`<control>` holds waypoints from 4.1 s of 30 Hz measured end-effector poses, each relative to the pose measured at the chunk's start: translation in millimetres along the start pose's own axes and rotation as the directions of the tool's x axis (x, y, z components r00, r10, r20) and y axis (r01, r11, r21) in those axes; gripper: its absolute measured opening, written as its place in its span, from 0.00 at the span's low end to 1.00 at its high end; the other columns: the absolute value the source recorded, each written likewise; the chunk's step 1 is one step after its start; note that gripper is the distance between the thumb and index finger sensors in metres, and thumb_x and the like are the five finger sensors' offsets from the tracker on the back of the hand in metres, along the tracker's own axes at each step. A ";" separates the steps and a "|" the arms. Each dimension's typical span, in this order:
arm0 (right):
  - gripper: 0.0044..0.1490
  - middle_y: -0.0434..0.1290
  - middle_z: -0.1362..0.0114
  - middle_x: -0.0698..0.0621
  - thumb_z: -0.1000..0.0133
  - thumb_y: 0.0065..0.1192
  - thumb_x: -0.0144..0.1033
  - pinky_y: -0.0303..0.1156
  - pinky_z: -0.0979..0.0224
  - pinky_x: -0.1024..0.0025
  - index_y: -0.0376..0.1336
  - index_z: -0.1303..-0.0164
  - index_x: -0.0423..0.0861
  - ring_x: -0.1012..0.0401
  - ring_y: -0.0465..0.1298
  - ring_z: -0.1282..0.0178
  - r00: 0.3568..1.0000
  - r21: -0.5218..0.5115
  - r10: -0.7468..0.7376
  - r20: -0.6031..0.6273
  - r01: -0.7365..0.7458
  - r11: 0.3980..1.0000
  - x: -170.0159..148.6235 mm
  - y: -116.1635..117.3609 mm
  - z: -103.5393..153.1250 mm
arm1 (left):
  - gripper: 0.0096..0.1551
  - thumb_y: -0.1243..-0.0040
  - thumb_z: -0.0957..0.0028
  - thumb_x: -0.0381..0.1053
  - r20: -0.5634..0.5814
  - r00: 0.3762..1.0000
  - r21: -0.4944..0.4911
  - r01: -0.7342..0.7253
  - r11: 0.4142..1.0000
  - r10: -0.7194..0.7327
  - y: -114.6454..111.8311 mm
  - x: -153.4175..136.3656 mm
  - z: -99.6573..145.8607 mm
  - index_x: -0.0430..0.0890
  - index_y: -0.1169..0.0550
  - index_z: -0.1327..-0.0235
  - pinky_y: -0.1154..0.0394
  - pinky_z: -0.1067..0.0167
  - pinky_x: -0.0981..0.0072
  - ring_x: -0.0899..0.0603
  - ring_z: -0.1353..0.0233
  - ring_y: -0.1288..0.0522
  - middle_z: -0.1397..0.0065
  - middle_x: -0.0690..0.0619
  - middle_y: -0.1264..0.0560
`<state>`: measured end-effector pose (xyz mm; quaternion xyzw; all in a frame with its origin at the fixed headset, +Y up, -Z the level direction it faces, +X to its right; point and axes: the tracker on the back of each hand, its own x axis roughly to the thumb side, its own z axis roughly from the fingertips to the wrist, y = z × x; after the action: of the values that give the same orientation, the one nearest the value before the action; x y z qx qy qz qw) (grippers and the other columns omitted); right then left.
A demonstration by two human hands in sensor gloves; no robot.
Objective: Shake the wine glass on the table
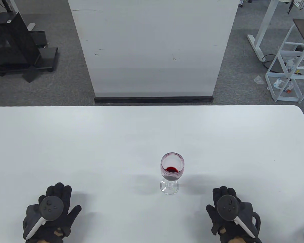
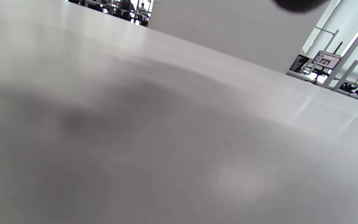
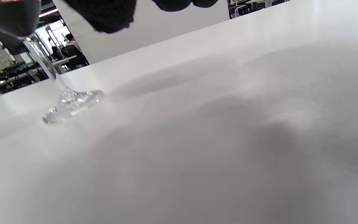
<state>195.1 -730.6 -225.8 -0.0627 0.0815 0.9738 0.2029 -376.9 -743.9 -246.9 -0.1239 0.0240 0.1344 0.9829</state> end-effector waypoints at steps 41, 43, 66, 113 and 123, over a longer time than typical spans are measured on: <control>0.30 0.63 0.23 0.46 0.43 0.65 0.41 0.75 0.47 0.62 0.60 0.31 0.49 0.53 0.75 0.44 0.668 0.160 -0.728 -0.158 0.744 0.648 88.0 78.2 -93.6 | 0.48 0.60 0.54 0.73 0.008 1.000 -0.033 -0.010 0.999 0.010 -1.1 0.8 -4.0 0.61 0.63 0.27 0.78 0.27 0.50 0.45 0.20 0.77 0.18 0.59 0.73; 0.31 0.61 0.22 0.46 0.42 0.64 0.42 0.74 0.46 0.62 0.58 0.30 0.50 0.53 0.74 0.43 0.649 0.181 -0.744 -0.159 0.760 0.625 87.5 80.3 -94.6 | 0.48 0.60 0.54 0.73 0.004 1.000 -0.029 -0.003 1.000 0.003 -1.0 0.8 -3.7 0.61 0.63 0.26 0.78 0.27 0.50 0.45 0.20 0.77 0.18 0.59 0.73; 0.33 0.60 0.21 0.44 0.43 0.63 0.42 0.73 0.46 0.58 0.59 0.29 0.46 0.50 0.73 0.41 0.630 0.236 -0.761 -0.158 0.772 0.590 83.8 77.7 -90.4 | 0.48 0.60 0.54 0.73 -0.010 1.000 -0.021 0.001 1.000 -0.001 -1.1 -0.4 -1.4 0.61 0.62 0.27 0.78 0.27 0.50 0.45 0.20 0.77 0.18 0.58 0.73; 0.33 0.59 0.20 0.45 0.42 0.63 0.46 0.72 0.42 0.58 0.58 0.29 0.47 0.50 0.71 0.39 0.678 0.247 -0.717 -0.162 0.731 0.636 79.5 71.2 -89.8 | 0.48 0.60 0.54 0.73 0.004 1.000 -0.033 -0.002 0.999 0.002 -2.6 0.9 -2.0 0.61 0.63 0.27 0.78 0.27 0.50 0.45 0.20 0.77 0.18 0.59 0.73; 0.34 0.57 0.20 0.45 0.42 0.61 0.46 0.71 0.41 0.59 0.56 0.27 0.48 0.52 0.71 0.39 0.654 0.197 -0.742 -0.148 0.754 0.626 82.3 77.0 -85.3 | 0.48 0.60 0.54 0.73 0.007 1.000 -0.038 -0.004 0.999 0.005 -3.2 1.1 -3.3 0.61 0.63 0.27 0.78 0.27 0.50 0.45 0.20 0.77 0.18 0.59 0.73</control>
<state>96.6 -784.3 -311.8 -0.0911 0.1710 0.7820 0.5925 -375.0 -747.4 -249.4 -0.1421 0.0181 0.1375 0.9801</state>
